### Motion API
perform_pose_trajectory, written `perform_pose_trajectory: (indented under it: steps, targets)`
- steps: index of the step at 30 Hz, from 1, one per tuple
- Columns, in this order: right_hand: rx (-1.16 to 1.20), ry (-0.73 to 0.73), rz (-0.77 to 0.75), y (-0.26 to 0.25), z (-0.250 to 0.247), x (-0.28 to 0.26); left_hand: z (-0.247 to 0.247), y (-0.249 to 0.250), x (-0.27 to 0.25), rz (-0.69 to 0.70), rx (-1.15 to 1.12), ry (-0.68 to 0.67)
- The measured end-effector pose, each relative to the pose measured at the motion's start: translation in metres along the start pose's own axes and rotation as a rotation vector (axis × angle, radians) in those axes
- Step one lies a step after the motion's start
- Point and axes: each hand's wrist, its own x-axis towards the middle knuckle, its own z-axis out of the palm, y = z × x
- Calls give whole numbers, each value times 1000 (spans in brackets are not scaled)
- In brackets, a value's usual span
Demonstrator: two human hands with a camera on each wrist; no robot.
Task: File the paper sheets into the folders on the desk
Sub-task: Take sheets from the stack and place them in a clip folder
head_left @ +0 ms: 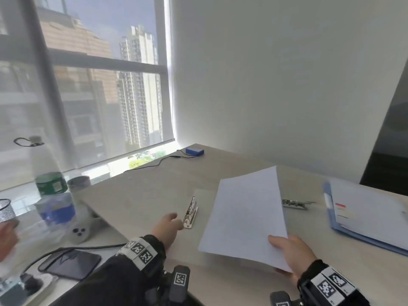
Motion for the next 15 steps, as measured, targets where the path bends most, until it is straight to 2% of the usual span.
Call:
perform_pose_trajectory:
  steps: [5,15]
  targets:
    - [-73,-77,33,11,33,16,0,-8,-10,-48,-32,-147]
    - [-155,-76,86,21,52,36,-4,-19,-10,-29,-93,-192]
